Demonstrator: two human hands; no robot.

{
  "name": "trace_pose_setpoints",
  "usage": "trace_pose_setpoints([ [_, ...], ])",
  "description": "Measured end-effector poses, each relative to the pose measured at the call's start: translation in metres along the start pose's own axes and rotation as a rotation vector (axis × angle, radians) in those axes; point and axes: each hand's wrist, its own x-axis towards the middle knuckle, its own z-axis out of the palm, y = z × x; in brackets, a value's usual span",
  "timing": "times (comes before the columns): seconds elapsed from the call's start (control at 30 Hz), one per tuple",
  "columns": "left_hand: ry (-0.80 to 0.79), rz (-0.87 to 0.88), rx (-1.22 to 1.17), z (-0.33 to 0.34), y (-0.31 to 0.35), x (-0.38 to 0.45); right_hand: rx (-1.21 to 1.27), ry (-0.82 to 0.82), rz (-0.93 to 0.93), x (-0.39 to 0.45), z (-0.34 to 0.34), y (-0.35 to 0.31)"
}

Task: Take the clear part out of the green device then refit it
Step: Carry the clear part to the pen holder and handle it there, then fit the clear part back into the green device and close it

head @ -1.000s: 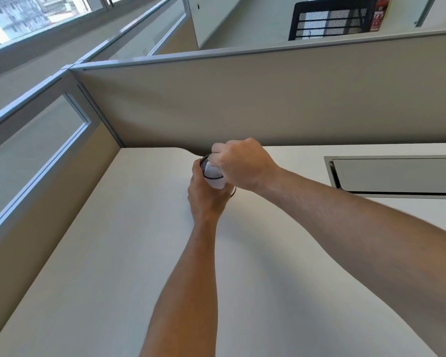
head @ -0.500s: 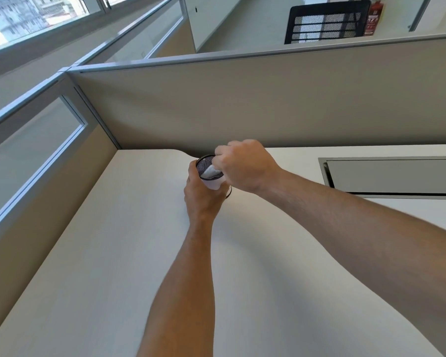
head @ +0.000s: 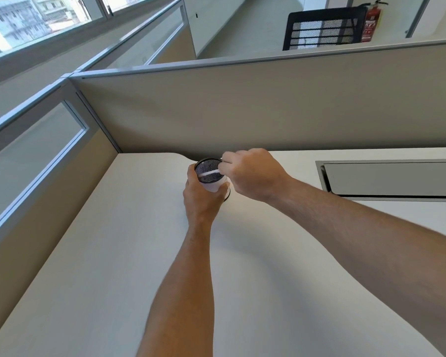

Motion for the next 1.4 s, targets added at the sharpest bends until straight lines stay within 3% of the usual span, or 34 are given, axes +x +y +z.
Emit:
trace_pose_setpoints([
  [0.07,-0.006,-0.003,-0.004,0.000,0.000,0.000,-0.003,0.060,0.034,-0.006,-0.001,0.001],
  [0.13,-0.004,-0.010,-0.012,0.000,0.000,0.000,0.118,0.174,0.203,-0.013,0.001,0.000],
  [0.37,0.032,0.018,0.128,0.003,-0.003,-0.012,1.014,0.388,1.060,-0.068,0.009,-0.004],
  [0.53,0.134,0.087,0.171,0.002,0.000,-0.052,1.393,0.369,1.344,-0.136,0.017,-0.023],
  [0.67,0.063,0.234,0.203,0.003,-0.002,-0.101,1.372,0.340,1.464,-0.182,0.019,-0.037],
  [0.9,-0.344,0.562,0.320,0.002,-0.002,-0.175,1.200,0.320,1.535,-0.236,0.006,-0.037],
  [1.07,-0.503,0.549,0.329,0.009,0.011,-0.218,1.124,0.244,1.508,-0.271,-0.007,-0.043],
  [1.4,-0.643,0.533,0.329,0.008,0.027,-0.300,0.918,0.097,1.538,-0.355,-0.048,-0.076],
])
